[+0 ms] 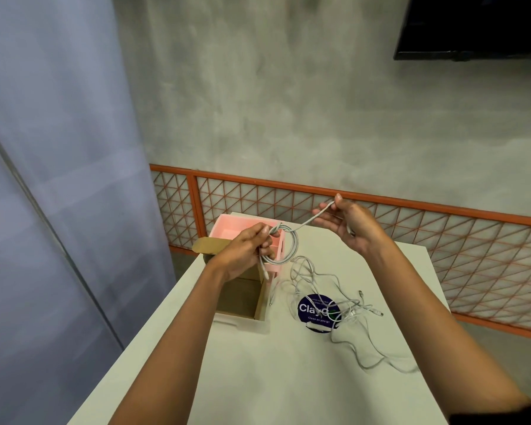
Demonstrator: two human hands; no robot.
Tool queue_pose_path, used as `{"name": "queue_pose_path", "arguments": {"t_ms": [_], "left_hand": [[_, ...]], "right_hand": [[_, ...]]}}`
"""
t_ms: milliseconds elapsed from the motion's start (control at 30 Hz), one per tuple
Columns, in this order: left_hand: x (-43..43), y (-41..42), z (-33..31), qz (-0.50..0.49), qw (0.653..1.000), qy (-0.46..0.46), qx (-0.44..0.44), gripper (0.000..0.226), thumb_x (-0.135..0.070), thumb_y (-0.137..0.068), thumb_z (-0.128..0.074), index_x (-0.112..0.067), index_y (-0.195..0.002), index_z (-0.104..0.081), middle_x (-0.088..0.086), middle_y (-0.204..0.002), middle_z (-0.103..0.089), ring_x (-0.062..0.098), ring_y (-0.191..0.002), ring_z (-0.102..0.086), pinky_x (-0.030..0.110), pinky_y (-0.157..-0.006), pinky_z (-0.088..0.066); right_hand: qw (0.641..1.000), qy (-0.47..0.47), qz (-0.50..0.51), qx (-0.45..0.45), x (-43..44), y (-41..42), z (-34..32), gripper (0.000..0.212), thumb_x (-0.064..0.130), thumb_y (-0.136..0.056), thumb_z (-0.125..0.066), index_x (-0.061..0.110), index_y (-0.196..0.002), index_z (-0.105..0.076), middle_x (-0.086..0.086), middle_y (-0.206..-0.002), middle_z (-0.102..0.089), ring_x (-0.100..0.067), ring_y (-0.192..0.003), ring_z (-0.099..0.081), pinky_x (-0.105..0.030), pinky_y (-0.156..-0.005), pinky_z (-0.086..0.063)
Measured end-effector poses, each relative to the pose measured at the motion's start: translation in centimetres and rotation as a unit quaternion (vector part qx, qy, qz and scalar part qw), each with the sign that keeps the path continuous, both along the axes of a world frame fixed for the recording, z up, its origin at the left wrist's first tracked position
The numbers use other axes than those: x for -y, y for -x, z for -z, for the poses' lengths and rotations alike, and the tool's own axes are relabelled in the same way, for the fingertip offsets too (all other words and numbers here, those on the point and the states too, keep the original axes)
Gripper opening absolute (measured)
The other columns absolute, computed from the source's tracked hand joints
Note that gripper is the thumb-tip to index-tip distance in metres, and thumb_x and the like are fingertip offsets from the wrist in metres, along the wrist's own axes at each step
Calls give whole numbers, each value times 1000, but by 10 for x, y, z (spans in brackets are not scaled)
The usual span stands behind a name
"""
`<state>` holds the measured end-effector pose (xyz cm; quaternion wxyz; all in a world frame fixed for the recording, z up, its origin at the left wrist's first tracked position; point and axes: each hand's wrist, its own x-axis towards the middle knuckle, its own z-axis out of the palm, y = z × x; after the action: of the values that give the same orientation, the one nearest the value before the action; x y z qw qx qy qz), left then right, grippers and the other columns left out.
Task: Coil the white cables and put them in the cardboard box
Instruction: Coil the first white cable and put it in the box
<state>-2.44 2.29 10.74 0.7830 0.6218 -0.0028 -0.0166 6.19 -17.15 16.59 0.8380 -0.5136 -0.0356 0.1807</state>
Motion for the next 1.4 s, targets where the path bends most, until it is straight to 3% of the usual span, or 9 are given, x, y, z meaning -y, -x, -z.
{"name": "queue_pose_path", "arguments": {"t_ms": [267,400,600,700,867,933,1167,1300,1400], "left_hand": [[14,-2,-10,-94,993,-66,8,24,-29,-100,-42,-12,-93,-56,-6,-66,-50,4,-55,-42,16,-54,-37],[17,-3,-7,-142,972,-180,51,33,-22,-83,-70,-22,-114,-61,7,-114,-65,11,-91,-59,32,-66,-52],[18,-4,-9,-165,975,-107,101,28,0,-85,-64,5,-113,-63,6,-88,-63,-3,-51,-55,10,-41,-37],[17,-2,-11,-181,975,-85,95,28,2,-86,-61,9,-114,-60,5,-83,-60,-2,-46,-53,10,-40,-37],[14,0,-9,-184,978,-57,78,31,2,-86,-61,9,-116,-59,5,-83,-60,0,-44,-52,12,-35,-34],[16,-1,-9,-179,980,-52,68,29,1,-86,-61,8,-114,-60,4,-81,-60,-1,-43,-51,12,-36,-34],[32,-5,-12,-164,985,-40,47,24,1,-87,-61,3,-111,-61,-8,-66,-66,0,-39,-51,12,-33,-34],[32,-7,-12,-171,983,-40,46,23,2,-87,-61,3,-109,-61,-6,-67,-66,0,-39,-51,12,-33,-35],[32,-9,-10,-186,980,-53,43,26,0,-85,-63,4,-111,-61,6,-80,-64,0,-45,-56,13,-37,-40]], "right_hand": [[999,-30,-15,-27,-1,2,-6,38,16,-104,-33,6,-70,-46,-16,-85,-60,-26,-75,-68,-32,-53,-59],[997,-28,-59,-35,0,2,-7,40,15,-104,-28,4,-72,-49,-18,-91,-62,-23,-67,-72,-33,-58,-60],[990,113,-62,63,9,0,12,24,23,-100,-45,12,-86,-63,3,-90,-63,-10,-88,-57,-26,-74,-51],[950,245,-44,189,17,3,24,19,20,-94,-55,9,-100,-70,10,-90,-63,6,-82,-55,-12,-71,-42],[816,433,-4,382,24,-9,44,14,18,-85,-67,9,-91,-75,5,-73,-59,-5,-66,-49,-7,-59,-36],[799,456,23,392,19,-12,51,12,16,-88,-65,7,-88,-73,-4,-74,-67,-5,-58,-56,-7,-55,-40],[966,169,44,189,-15,3,55,18,3,-97,-47,6,-84,-59,-9,-70,-68,-6,-58,-69,-16,-62,-57],[992,88,-34,85,-22,12,48,17,3,-96,-49,2,-85,-61,-3,-59,-70,-8,-55,-68,-17,-59,-56],[977,159,-129,67,-25,18,44,17,3,-95,-50,2,-87,-65,-2,-62,-71,-11,-55,-67,-23,-56,-57]]}}
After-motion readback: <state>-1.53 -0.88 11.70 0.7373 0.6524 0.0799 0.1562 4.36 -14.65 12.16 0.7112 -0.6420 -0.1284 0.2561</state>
